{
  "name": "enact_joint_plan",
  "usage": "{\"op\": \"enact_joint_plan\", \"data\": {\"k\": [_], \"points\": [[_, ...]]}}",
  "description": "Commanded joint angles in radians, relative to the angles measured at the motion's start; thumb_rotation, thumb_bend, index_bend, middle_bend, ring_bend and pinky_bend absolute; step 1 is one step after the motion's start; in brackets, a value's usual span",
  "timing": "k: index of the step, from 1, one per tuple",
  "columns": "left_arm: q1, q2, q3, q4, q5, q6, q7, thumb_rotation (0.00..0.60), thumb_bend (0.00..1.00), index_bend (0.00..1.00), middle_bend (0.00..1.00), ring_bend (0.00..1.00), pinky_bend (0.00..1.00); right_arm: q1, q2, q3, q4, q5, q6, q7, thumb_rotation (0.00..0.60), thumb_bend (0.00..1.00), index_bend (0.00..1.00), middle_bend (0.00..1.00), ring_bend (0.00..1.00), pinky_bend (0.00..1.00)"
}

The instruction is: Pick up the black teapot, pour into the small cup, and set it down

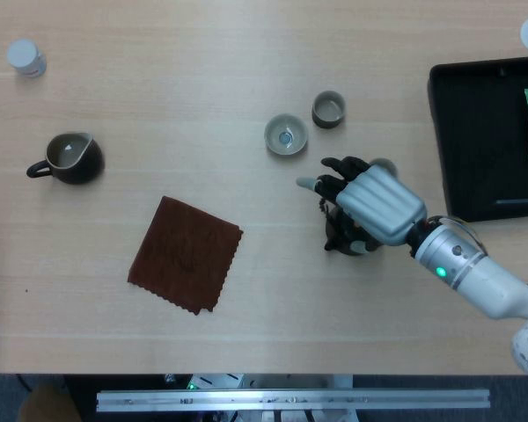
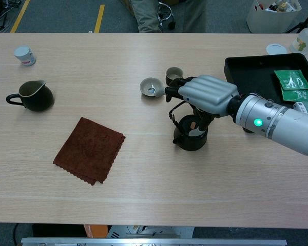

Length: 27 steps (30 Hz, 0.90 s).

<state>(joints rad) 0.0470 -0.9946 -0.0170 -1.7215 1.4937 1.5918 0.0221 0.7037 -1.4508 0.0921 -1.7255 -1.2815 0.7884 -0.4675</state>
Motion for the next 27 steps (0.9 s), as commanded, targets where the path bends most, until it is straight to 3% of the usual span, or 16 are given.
{"op": "enact_joint_plan", "data": {"k": [1, 15, 20, 27], "points": [[0.002, 0.0, 0.001, 0.0, 0.001, 0.003, 0.0, 0.6, 0.39, 0.14, 0.2, 0.18, 0.19, 0.007, 0.0, -0.006, 0.006, 0.004, -0.001, 0.0, 0.6, 0.0, 0.14, 0.29, 0.11, 0.17], [0.008, 0.006, 0.001, -0.009, 0.002, 0.009, 0.007, 0.6, 0.39, 0.14, 0.2, 0.18, 0.19, 0.065, -0.06, 0.003, 0.068, 0.043, -0.026, 0.03, 0.6, 0.0, 0.23, 0.31, 0.11, 0.17], [0.013, 0.008, 0.001, -0.013, -0.003, 0.012, 0.01, 0.6, 0.39, 0.14, 0.2, 0.18, 0.19, 0.092, -0.077, 0.009, 0.09, 0.066, -0.039, 0.027, 0.6, 0.0, 0.32, 0.36, 0.15, 0.17], [0.015, 0.009, 0.0, -0.012, -0.004, 0.013, 0.008, 0.6, 0.39, 0.15, 0.2, 0.18, 0.19, 0.117, -0.097, 0.009, 0.119, 0.103, -0.049, 0.029, 0.6, 0.0, 0.36, 0.41, 0.22, 0.17]]}}
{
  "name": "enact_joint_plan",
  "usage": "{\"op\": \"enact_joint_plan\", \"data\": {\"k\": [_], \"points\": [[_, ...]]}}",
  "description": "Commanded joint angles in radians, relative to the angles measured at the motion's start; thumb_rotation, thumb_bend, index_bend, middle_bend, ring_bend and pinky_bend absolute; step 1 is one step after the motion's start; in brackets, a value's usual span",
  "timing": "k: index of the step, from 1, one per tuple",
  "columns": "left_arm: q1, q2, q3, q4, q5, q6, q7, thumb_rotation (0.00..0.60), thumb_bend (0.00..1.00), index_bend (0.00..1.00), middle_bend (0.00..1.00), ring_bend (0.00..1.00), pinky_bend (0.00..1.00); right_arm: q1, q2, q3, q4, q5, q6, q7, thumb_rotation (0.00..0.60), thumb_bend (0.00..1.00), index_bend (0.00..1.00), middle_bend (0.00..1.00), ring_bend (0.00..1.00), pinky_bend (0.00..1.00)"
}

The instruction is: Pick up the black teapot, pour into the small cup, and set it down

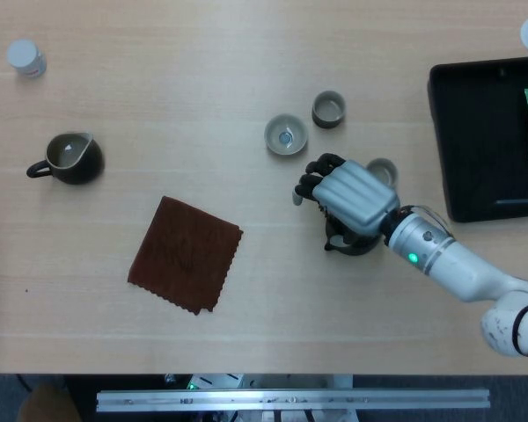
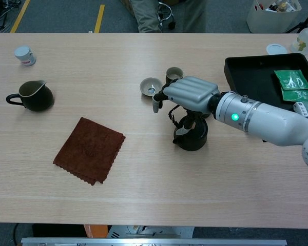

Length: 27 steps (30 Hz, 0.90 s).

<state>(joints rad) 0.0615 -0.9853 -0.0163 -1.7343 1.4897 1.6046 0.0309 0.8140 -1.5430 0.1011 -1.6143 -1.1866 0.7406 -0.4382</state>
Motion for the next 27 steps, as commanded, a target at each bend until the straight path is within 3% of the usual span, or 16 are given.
{"op": "enact_joint_plan", "data": {"k": [1, 27], "points": [[0.0, 0.001, -0.001, 0.0, 0.0, 0.0, -0.001, 0.6, 0.39, 0.15, 0.2, 0.18, 0.19, 0.009, -0.007, 0.0, 0.011, 0.013, -0.002, -0.001, 0.6, 0.0, 0.36, 0.42, 0.23, 0.17], [0.002, -0.001, -0.008, 0.007, -0.008, 0.001, -0.002, 0.6, 0.39, 0.15, 0.2, 0.18, 0.19, 0.07, -0.018, -0.025, 0.072, 0.121, -0.025, -0.016, 0.6, 0.0, 0.41, 0.47, 0.29, 0.17]]}}
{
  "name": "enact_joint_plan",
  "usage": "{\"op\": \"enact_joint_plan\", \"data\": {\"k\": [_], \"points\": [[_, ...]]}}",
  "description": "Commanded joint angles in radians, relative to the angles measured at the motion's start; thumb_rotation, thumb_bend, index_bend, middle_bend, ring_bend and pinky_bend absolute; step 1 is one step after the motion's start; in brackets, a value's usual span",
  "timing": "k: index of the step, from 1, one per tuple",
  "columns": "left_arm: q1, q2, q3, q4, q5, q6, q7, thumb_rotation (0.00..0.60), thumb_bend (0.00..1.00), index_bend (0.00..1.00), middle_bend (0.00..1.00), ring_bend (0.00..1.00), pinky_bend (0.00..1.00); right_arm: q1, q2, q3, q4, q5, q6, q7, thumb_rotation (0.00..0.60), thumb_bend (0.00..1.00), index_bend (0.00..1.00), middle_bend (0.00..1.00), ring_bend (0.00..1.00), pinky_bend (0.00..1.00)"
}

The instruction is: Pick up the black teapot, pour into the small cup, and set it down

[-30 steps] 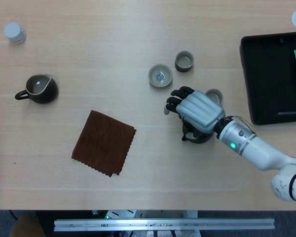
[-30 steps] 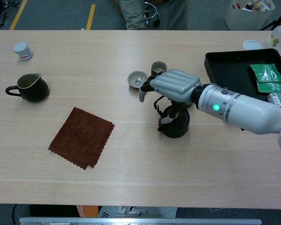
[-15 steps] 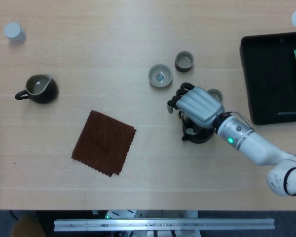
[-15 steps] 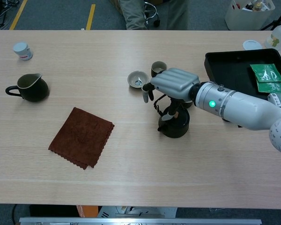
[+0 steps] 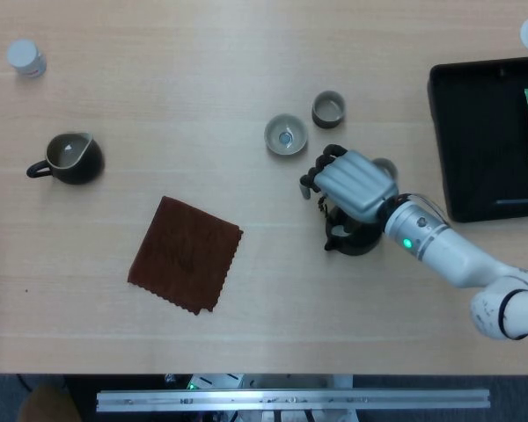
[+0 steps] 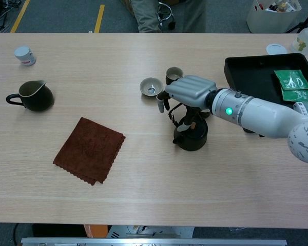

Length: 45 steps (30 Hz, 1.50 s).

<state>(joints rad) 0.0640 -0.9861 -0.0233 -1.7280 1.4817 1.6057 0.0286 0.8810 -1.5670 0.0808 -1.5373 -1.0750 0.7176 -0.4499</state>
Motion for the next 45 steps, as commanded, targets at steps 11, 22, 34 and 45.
{"op": "enact_joint_plan", "data": {"k": [11, 22, 34, 45], "points": [[-0.003, -0.004, -0.004, 0.004, -0.002, -0.003, 0.003, 0.6, 0.39, 0.15, 0.2, 0.18, 0.19, 0.018, 0.028, -0.025, -0.029, 0.046, 0.007, -0.025, 0.6, 0.0, 0.48, 0.53, 0.35, 0.17], [-0.004, -0.006, -0.006, 0.007, -0.003, -0.003, 0.004, 0.6, 0.39, 0.15, 0.2, 0.18, 0.19, 0.025, 0.075, -0.035, -0.094, 0.062, 0.03, -0.036, 0.6, 0.0, 0.49, 0.55, 0.38, 0.17], [-0.006, -0.01, -0.007, 0.014, 0.001, -0.004, -0.002, 0.6, 0.39, 0.15, 0.2, 0.18, 0.19, 0.023, 0.128, -0.08, -0.156, 0.1, 0.054, -0.075, 0.6, 0.0, 0.49, 0.55, 0.38, 0.17], [-0.009, -0.014, -0.008, 0.02, 0.0, -0.008, -0.004, 0.6, 0.39, 0.15, 0.2, 0.18, 0.19, 0.0, 0.176, -0.088, -0.224, 0.062, 0.072, -0.019, 0.6, 0.0, 0.51, 0.57, 0.41, 0.17]]}}
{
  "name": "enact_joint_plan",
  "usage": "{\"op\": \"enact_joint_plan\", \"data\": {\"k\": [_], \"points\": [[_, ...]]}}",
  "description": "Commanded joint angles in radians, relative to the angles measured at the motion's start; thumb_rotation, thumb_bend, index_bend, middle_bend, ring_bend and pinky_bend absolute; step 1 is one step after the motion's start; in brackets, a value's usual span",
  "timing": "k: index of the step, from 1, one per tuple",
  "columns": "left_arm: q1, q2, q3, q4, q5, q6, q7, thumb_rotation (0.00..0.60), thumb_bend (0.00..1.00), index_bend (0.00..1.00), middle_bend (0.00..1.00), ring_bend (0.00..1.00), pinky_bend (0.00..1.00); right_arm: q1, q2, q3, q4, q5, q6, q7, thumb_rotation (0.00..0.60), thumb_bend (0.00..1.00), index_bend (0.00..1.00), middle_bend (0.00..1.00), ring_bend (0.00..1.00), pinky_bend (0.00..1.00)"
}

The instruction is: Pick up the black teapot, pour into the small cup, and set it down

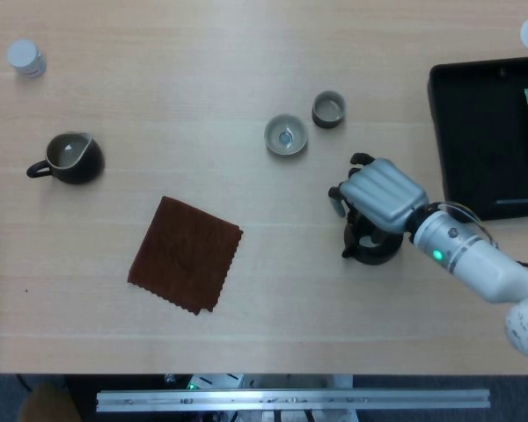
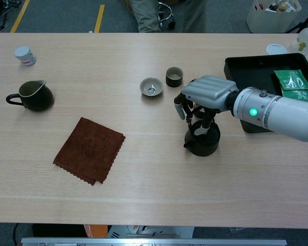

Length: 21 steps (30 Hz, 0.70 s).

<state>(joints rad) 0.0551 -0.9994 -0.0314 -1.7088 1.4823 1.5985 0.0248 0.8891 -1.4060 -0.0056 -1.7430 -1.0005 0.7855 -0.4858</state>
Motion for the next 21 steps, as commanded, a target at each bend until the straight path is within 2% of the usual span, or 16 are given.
{"op": "enact_joint_plan", "data": {"k": [1, 7, 15, 21], "points": [[0.0, -0.001, 0.0, 0.001, -0.001, -0.001, -0.001, 0.6, 0.39, 0.15, 0.2, 0.18, 0.19, -0.011, 0.021, -0.003, -0.026, -0.019, 0.006, 0.022, 0.6, 0.0, 0.51, 0.57, 0.41, 0.17], [-0.002, -0.005, 0.0, 0.008, -0.003, -0.005, -0.006, 0.6, 0.39, 0.15, 0.2, 0.18, 0.19, -0.026, 0.061, -0.029, -0.065, -0.032, 0.02, 0.011, 0.6, 0.0, 0.51, 0.58, 0.41, 0.17], [-0.003, -0.008, 0.0, 0.012, -0.001, -0.005, -0.01, 0.6, 0.39, 0.15, 0.2, 0.18, 0.19, -0.04, 0.073, -0.044, -0.057, -0.013, 0.027, 0.013, 0.6, 0.0, 0.51, 0.58, 0.41, 0.17], [-0.005, -0.01, 0.001, 0.01, -0.002, -0.01, -0.004, 0.6, 0.39, 0.15, 0.2, 0.18, 0.19, -0.045, 0.088, -0.051, -0.065, -0.025, 0.024, 0.017, 0.6, 0.0, 0.56, 0.61, 0.45, 0.17]]}}
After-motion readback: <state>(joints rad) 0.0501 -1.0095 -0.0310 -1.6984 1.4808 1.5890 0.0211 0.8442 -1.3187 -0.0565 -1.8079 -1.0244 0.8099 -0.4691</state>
